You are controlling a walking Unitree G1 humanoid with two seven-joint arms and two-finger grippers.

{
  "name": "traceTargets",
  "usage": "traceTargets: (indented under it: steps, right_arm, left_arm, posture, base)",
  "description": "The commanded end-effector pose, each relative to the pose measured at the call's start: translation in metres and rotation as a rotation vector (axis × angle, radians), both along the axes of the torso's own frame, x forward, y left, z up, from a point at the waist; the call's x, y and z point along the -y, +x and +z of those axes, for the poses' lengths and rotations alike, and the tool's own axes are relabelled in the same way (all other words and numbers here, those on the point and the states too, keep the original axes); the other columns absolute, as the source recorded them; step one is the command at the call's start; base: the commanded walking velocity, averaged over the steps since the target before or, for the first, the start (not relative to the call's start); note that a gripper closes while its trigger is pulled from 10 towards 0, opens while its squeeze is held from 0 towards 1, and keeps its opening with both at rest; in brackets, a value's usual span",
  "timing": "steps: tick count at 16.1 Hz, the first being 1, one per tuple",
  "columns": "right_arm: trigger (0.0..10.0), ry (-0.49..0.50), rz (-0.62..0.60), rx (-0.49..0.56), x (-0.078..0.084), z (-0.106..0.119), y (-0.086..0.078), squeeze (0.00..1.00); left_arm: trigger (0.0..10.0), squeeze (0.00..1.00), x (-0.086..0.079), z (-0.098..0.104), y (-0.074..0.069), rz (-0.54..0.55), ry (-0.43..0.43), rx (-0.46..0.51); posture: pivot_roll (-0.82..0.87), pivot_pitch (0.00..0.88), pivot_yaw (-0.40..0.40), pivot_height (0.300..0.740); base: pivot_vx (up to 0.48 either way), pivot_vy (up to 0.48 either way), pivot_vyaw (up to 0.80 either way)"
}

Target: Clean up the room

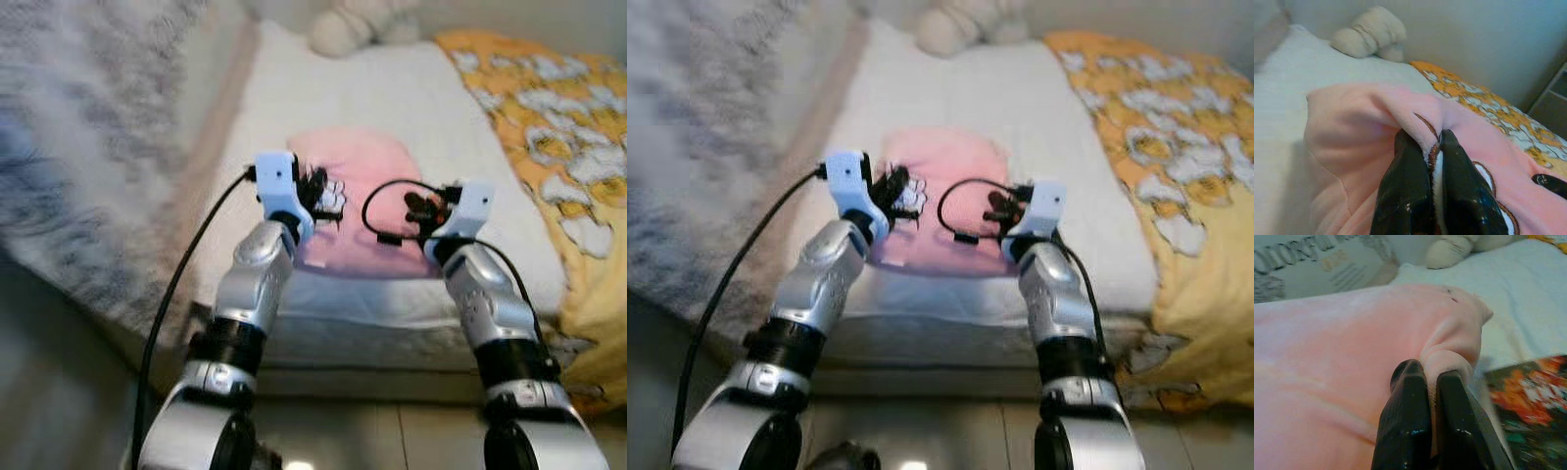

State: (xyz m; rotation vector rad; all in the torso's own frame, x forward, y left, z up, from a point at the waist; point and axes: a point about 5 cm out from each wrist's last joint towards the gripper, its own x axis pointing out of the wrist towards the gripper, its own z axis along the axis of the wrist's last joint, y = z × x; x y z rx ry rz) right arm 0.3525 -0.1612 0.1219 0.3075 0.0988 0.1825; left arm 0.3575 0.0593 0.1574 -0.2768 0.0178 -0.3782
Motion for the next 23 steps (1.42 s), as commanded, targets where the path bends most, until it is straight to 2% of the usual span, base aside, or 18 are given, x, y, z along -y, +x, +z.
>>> traceTargets:
  steps: [1, 7, 9, 12, 16, 18, 20, 21, 23]
  right_arm:
    - [10.0, -0.019, -0.005, 0.034, 0.003, 0.008, 0.003, 0.00]
    - [10.0, -0.073, -0.010, 0.006, 0.004, 0.004, 0.004, 0.00]
    - [10.0, -0.089, -0.033, 0.022, 0.007, 0.004, 0.002, 0.00]
    - [10.0, -0.122, -0.088, 0.031, 0.010, -0.001, 0.004, 0.00]
    - [10.0, -0.248, -0.129, -0.011, 0.016, -0.013, 0.012, 0.00]
    - [10.0, -0.303, -0.143, -0.029, 0.021, -0.019, 0.011, 0.00]
    - [10.0, -0.363, -0.191, -0.072, 0.030, -0.029, 0.008, 0.00]
    - [10.0, -0.370, -0.199, -0.084, 0.029, -0.033, 0.006, 0.00]
    - [10.0, -0.353, -0.182, -0.154, 0.017, -0.046, 0.005, 0.00]
  left_arm:
    - [10.0, 0.00, 0.003, 0.009, 0.002, 0.001, 0.001, 0.044]
    - [10.0, 0.00, 0.003, 0.005, 0.003, -0.005, 0.019, 0.037]
    - [10.0, 0.00, 0.000, 0.003, 0.006, -0.017, 0.075, 0.050]
    - [10.0, 0.00, -0.007, -0.001, 0.016, -0.011, 0.110, 0.035]
    - [10.0, 0.00, 0.010, -0.010, 0.023, -0.032, 0.142, 0.003]
    - [10.0, 0.00, 0.020, -0.016, 0.020, -0.043, 0.162, -0.027]
    - [10.0, 0.00, 0.028, -0.022, 0.018, -0.027, 0.177, -0.055]
    - [10.0, 0.00, 0.028, -0.022, 0.018, -0.020, 0.205, -0.038]
    - [10.0, 0.00, 0.016, -0.027, 0.020, 0.003, 0.288, -0.031]
  posture:
    - [0.08, 0.000, -0.042, 0.740]
    - [0.09, 0.000, -0.052, 0.740]
    - [0.09, 0.000, -0.058, 0.740]
    - [0.08, 0.000, -0.060, 0.740]
    - [0.06, 0.000, -0.085, 0.740]
    - [0.05, 0.022, -0.086, 0.740]
    - [0.00, 0.108, -0.075, 0.740]
    - [-0.02, 0.137, -0.077, 0.740]
    - [-0.04, 0.179, -0.079, 0.740]
  base:
    - [0.480, 0.000, 0.54]
    - [0.480, 0.000, 0.40]
    - [0.142, 0.000, 0.00]
    - [0.000, 0.000, 0.00]
    - [0.000, 0.000, 0.00]
    - [0.000, 0.000, 0.00]
    - [0.000, 0.000, 0.00]
    - [0.000, 0.000, 0.00]
    - [0.000, 0.000, 0.00]
